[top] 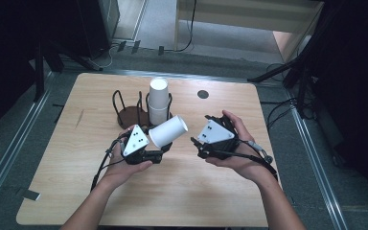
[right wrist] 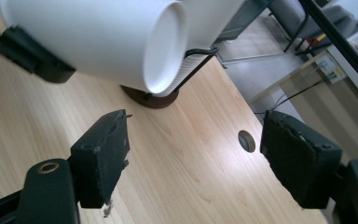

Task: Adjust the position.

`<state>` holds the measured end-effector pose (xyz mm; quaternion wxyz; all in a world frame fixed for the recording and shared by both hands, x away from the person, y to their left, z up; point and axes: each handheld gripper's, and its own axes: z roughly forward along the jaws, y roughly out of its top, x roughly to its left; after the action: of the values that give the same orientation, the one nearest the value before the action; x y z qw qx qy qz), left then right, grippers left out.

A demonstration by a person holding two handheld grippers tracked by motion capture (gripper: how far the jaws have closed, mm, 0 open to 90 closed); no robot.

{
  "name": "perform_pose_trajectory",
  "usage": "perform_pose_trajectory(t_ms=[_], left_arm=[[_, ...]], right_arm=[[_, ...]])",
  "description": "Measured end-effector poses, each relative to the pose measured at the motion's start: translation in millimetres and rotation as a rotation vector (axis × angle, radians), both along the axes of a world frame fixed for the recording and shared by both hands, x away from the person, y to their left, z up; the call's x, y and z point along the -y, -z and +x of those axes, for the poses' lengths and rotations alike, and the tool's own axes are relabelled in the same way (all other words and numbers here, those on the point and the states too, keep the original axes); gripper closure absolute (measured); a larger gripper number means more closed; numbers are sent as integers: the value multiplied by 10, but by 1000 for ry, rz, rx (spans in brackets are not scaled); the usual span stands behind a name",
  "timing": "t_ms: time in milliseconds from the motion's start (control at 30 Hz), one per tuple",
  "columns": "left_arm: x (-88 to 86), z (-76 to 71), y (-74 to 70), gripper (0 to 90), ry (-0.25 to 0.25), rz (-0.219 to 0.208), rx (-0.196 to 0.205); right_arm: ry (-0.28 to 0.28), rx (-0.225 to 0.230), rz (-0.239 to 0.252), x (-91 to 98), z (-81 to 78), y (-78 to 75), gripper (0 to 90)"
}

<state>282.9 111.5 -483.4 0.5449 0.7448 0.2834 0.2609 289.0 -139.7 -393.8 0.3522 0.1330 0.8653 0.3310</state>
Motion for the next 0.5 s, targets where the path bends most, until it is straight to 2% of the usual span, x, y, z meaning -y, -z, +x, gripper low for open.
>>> perform_pose_trajectory(t_ms=[133,333,367,400,500], left_arm=[[20,-7,3,259,6,14,-2],[50,-25,19,259,17,39,0],[52,-26,20,259,19,41,-1],[53,-26,21,259,20,40,-1],[57,-27,24,259,22,44,-2]], right_arm=[[-54,7,-64,-45,16,14,278],[-125,38,-111,-60,58,18,310],[-141,40,-125,-59,63,16,311],[-183,55,-142,-60,70,21,315],[-234,50,-172,-70,76,24,293]])
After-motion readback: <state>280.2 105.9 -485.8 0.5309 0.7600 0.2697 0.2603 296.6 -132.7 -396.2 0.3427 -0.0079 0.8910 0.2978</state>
